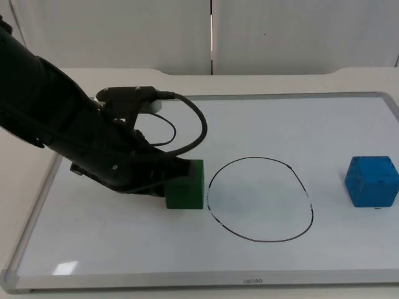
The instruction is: Push the two cubes into the marked area.
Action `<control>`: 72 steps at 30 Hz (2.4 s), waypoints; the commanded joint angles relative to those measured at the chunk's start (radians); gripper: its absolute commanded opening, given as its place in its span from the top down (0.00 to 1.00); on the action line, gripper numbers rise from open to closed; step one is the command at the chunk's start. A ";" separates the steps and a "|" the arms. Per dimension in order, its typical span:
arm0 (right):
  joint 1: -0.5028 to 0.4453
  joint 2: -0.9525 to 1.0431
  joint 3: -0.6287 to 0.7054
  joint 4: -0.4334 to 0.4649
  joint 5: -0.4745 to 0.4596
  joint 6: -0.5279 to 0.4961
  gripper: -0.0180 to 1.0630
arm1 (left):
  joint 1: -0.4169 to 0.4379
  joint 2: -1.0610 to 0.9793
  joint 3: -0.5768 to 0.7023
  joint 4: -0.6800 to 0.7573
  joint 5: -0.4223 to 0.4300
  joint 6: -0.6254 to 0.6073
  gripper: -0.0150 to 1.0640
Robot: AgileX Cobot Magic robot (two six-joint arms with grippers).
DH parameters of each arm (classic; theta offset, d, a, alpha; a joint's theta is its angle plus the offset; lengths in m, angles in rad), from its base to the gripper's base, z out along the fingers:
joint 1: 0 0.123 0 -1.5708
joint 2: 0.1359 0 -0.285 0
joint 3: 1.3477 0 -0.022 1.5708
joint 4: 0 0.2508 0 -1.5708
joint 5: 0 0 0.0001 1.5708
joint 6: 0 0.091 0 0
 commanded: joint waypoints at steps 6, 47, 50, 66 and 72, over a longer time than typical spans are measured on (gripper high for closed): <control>-0.004 -0.003 0.003 -0.006 -0.012 0.001 0.01 | -0.004 0.000 -0.004 -0.026 -0.002 0.000 0.99; -0.004 -0.003 0.003 -0.004 -0.012 -0.001 0.01 | -0.065 0.000 -0.023 -0.096 0.029 0.000 0.99; -0.004 -0.003 0.003 -0.004 -0.012 -0.001 0.01 | -0.065 0.000 -0.023 -0.098 0.052 0.000 0.99; -0.004 -0.003 0.003 -0.004 -0.012 -0.001 0.01 | -0.065 0.039 -0.023 -0.103 0.084 -0.011 0.99; -0.004 -0.003 0.003 -0.004 -0.012 -0.001 0.01 | -0.065 0.039 -0.023 -0.114 0.100 -0.011 0.99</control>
